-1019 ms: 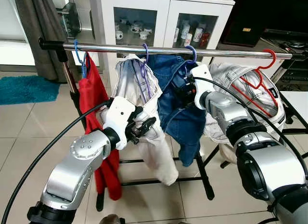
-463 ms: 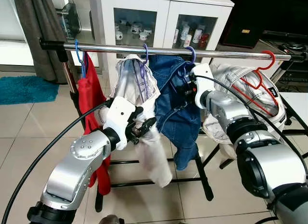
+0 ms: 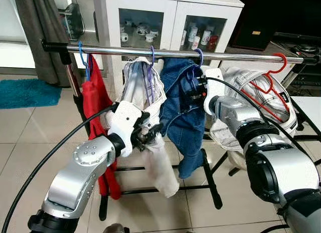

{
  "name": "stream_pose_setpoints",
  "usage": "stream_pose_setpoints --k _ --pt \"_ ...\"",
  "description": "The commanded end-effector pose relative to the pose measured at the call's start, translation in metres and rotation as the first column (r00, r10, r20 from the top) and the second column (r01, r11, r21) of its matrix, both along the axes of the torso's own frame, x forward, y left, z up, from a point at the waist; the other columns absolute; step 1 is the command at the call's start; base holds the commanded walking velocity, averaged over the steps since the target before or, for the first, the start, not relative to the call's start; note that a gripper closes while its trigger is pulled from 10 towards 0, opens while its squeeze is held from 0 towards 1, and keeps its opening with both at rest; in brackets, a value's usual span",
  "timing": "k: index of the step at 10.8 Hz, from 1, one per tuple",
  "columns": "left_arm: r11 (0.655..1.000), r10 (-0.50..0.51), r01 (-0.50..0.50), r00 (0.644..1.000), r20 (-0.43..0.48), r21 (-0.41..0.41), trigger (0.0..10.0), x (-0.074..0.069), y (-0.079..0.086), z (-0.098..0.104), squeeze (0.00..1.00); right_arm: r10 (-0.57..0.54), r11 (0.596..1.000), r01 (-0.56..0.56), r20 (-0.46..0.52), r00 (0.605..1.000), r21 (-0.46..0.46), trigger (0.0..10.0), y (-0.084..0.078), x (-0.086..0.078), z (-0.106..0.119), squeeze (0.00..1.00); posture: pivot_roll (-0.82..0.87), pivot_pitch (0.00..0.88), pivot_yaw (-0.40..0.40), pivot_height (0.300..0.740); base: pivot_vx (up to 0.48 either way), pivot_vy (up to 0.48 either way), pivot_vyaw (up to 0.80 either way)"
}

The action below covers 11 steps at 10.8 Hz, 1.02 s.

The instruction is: Hang hanger

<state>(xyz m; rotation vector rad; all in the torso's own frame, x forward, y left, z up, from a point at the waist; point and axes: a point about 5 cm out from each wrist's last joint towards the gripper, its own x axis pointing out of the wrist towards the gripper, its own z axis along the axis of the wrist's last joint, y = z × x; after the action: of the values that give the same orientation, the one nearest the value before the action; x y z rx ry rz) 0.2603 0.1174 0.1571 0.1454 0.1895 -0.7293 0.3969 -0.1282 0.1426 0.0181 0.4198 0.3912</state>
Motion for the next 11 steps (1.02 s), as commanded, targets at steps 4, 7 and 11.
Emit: stream_pose_setpoints --k 4,7,11 --pt "0.999 -0.055 0.055 0.999 0.002 0.003 10.0 -0.0041 -0.0061 0.0027 0.0 -0.022 0.998 0.022 -0.001 1.0 0.064 0.0 0.0017 0.0035 0.0092 0.0 0.04 0.0 -0.109 0.74 0.0 0.0 0.0" --pt "0.997 -0.071 0.071 0.997 -0.003 0.008 10.0 -0.0036 -0.0072 0.0028 0.0 -0.029 0.997 0.03 -0.008 1.0 0.073 0.0 0.0009 0.003 0.0079 0.0 0.03 0.0 -0.099 0.74 0.0 0.0 0.0" --pt "0.997 -0.081 0.081 0.997 -0.008 0.015 10.0 -0.0042 -0.0074 0.0021 0.0 -0.029 0.997 0.03 -0.017 0.999 0.075 0.0 0.0028 0.0021 0.0055 0.0 0.03 0.0 -0.1 0.74 0.0 0.0 0.0"
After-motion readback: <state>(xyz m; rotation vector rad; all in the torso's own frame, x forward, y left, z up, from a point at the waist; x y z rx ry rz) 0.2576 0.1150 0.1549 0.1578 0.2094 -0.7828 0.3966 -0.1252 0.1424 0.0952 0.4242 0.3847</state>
